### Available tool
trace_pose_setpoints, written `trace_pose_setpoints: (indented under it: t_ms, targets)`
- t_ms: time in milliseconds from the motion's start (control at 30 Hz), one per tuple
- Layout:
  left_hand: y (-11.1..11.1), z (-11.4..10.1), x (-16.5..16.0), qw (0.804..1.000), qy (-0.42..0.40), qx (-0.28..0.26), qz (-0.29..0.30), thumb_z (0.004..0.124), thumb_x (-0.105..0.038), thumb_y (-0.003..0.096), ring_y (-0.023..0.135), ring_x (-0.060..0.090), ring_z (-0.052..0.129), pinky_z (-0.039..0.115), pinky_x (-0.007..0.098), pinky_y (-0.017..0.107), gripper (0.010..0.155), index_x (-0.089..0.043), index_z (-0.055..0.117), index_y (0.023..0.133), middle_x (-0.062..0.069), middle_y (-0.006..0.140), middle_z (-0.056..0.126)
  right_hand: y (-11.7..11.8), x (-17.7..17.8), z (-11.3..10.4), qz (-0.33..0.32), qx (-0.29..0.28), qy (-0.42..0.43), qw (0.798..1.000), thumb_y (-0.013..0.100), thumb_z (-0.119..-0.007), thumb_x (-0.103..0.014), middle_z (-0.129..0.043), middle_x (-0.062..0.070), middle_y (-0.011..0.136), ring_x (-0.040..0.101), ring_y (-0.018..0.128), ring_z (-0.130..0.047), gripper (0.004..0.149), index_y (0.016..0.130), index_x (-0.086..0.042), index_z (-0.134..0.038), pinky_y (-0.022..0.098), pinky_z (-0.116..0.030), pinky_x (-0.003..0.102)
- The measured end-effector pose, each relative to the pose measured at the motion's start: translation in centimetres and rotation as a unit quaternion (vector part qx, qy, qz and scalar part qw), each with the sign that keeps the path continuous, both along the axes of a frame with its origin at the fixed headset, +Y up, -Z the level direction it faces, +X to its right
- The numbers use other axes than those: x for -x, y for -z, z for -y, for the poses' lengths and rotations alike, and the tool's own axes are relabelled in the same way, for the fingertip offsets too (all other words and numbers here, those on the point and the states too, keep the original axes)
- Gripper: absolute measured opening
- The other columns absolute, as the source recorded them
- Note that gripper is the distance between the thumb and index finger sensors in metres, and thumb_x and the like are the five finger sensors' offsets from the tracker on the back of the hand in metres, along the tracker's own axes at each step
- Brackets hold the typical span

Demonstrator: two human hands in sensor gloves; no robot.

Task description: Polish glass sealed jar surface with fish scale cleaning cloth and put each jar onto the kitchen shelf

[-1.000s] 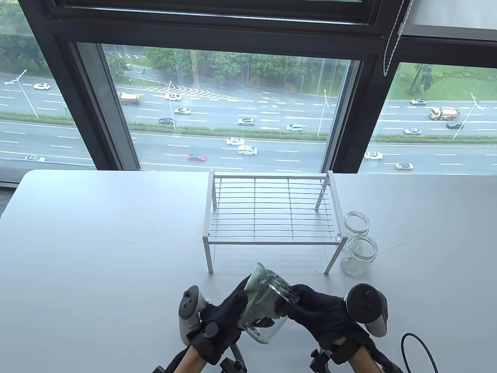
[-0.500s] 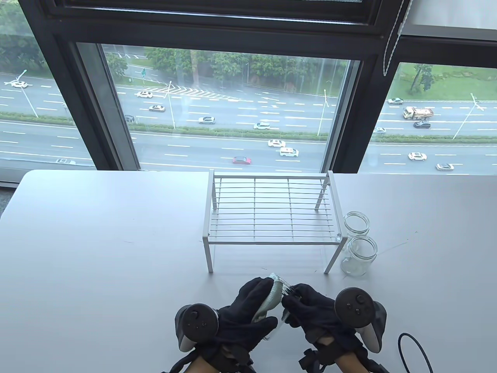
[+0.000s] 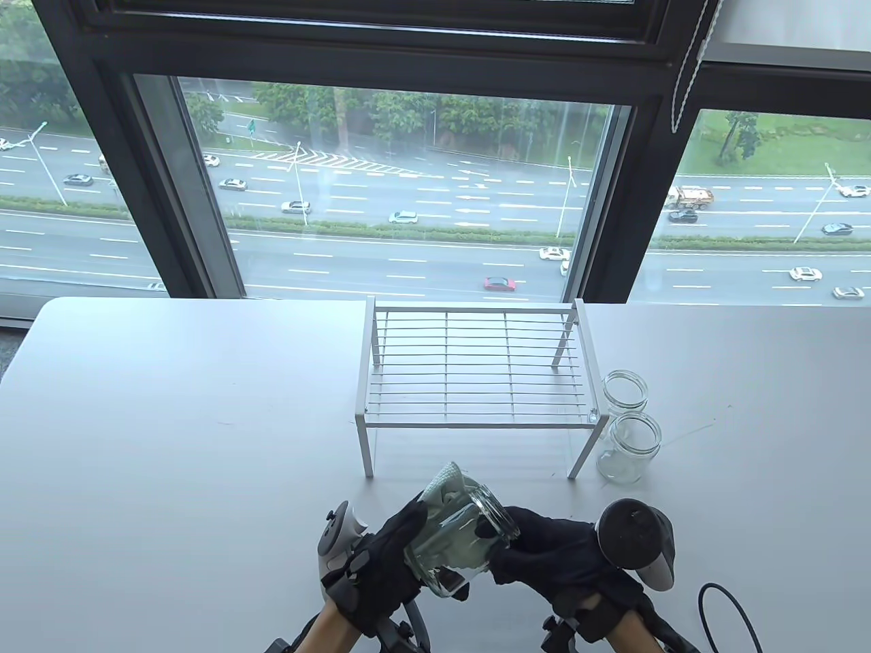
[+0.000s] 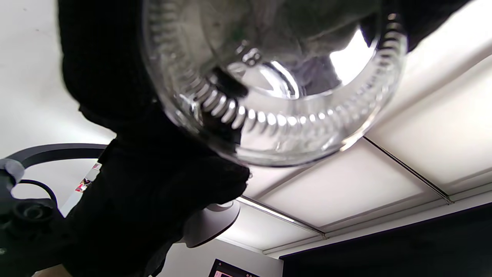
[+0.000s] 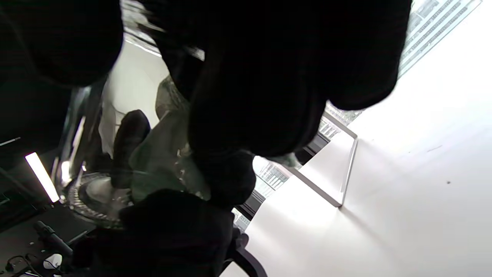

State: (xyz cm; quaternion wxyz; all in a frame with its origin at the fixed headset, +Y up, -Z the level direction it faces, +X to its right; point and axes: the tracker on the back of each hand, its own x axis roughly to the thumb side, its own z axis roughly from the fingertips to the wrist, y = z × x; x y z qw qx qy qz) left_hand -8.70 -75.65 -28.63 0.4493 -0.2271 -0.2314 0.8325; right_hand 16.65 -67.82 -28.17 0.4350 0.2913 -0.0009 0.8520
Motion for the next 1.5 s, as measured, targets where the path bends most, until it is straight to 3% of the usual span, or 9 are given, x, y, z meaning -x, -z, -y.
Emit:
trace_pose_setpoints:
  t_ms: [267, 467, 567, 667, 733, 833, 1033, 1200, 1500]
  targets:
    - [-0.2, -1.6, 0.5, 0.980, 0.141, -0.124, -0.063, 0.075, -0.073, 0.0513, 0.083, 0.058, 0.083, 0.092, 0.051, 0.044, 0.082, -0.035, 0.044, 0.117, 0.034, 0.114, 0.053, 0.3, -0.6, 0.7, 0.074, 0.022, 0.018, 0.997, 0.032, -0.077, -0.070, -0.107, 0.008, 0.062, 0.026, 0.048, -0.106, 0.057, 0.072, -0.033, -0.092, 0.038, -0.087, 0.043]
    - [-0.7, -3.4, 0.6, 0.885, 0.330, -0.295, -0.147, 0.081, -0.075, 0.0456, 0.079, 0.057, 0.087, 0.093, 0.051, 0.040, 0.087, -0.034, 0.047, 0.115, 0.033, 0.111, 0.059, 0.1, -0.3, 1.4, 0.134, 0.073, -0.044, 0.987, 0.032, -0.077, -0.073, -0.109, 0.007, 0.053, 0.023, 0.041, -0.107, 0.058, 0.069, -0.031, -0.093, 0.033, -0.088, 0.041]
    - [-0.3, -2.7, 0.8, 0.909, 0.296, -0.252, -0.147, 0.083, -0.070, 0.0468, 0.076, 0.056, 0.090, 0.094, 0.051, 0.038, 0.083, -0.034, 0.051, 0.114, 0.032, 0.110, 0.062, -0.2, -0.2, 1.3, 0.156, 0.088, -0.036, 0.983, 0.033, -0.077, -0.073, -0.109, 0.007, 0.052, 0.023, 0.040, -0.107, 0.060, 0.071, -0.029, -0.093, 0.033, -0.088, 0.041]
    - [0.1, -1.6, 1.1, 0.956, 0.202, -0.162, -0.140, 0.082, -0.071, 0.0488, 0.077, 0.054, 0.091, 0.096, 0.049, 0.039, 0.084, -0.033, 0.046, 0.115, 0.032, 0.110, 0.061, 0.3, -0.4, 1.3, 0.099, 0.092, 0.018, 0.991, 0.035, -0.080, -0.069, -0.106, 0.004, 0.060, 0.022, 0.047, -0.106, 0.075, 0.094, -0.022, -0.075, 0.038, -0.088, 0.039]
    - [0.2, -0.7, 0.7, 0.993, 0.069, -0.050, -0.076, 0.082, -0.070, 0.0493, 0.077, 0.056, 0.090, 0.095, 0.050, 0.039, 0.085, -0.030, 0.046, 0.115, 0.034, 0.110, 0.061, 0.7, -0.2, 1.4, 0.007, 0.144, 0.101, 0.984, 0.037, -0.084, -0.061, -0.104, 0.007, 0.065, 0.026, 0.051, -0.104, 0.074, 0.099, -0.023, -0.070, 0.041, -0.086, 0.043]
    - [0.1, -0.3, 0.1, 1.000, 0.007, -0.017, 0.010, 0.079, -0.071, 0.0521, 0.077, 0.056, 0.088, 0.095, 0.049, 0.041, 0.085, -0.029, 0.042, 0.116, 0.034, 0.110, 0.059, 0.7, 0.0, 1.3, -0.047, 0.133, 0.108, 0.984, 0.036, -0.087, -0.058, -0.104, 0.004, 0.061, 0.024, 0.049, -0.105, 0.068, 0.095, -0.027, -0.076, 0.039, -0.086, 0.042]
    - [0.0, -0.8, 0.5, 0.994, 0.085, -0.063, -0.015, 0.073, -0.076, 0.0521, 0.078, 0.055, 0.089, 0.095, 0.046, 0.041, 0.086, -0.029, 0.040, 0.117, 0.035, 0.110, 0.057, 0.8, -0.4, 1.3, 0.003, 0.034, 0.004, 0.999, 0.033, -0.080, -0.070, -0.094, 0.012, 0.086, 0.034, 0.070, -0.097, 0.063, 0.086, -0.036, -0.085, 0.048, -0.083, 0.047]
    - [-0.1, -1.4, 0.7, 0.975, 0.169, -0.122, -0.071, 0.073, -0.074, 0.0516, 0.079, 0.057, 0.086, 0.093, 0.049, 0.042, 0.085, -0.030, 0.042, 0.117, 0.036, 0.111, 0.055, 0.9, -0.6, 2.0, 0.065, 0.043, 0.022, 0.997, 0.032, -0.079, -0.071, -0.105, 0.010, 0.067, 0.029, 0.053, -0.104, 0.056, 0.072, -0.034, -0.093, 0.039, -0.087, 0.043]
    - [-1.2, -4.7, 0.6, 0.883, 0.292, -0.318, -0.183, 0.080, -0.067, 0.0485, 0.082, 0.061, 0.080, 0.090, 0.051, 0.045, 0.075, -0.035, 0.057, 0.112, 0.032, 0.113, 0.057, 0.9, -1.7, 2.7, 0.169, 0.146, 0.052, 0.973, 0.031, -0.077, -0.074, -0.110, 0.007, 0.051, 0.023, 0.039, -0.107, 0.058, 0.065, -0.031, -0.096, 0.030, -0.089, 0.039]
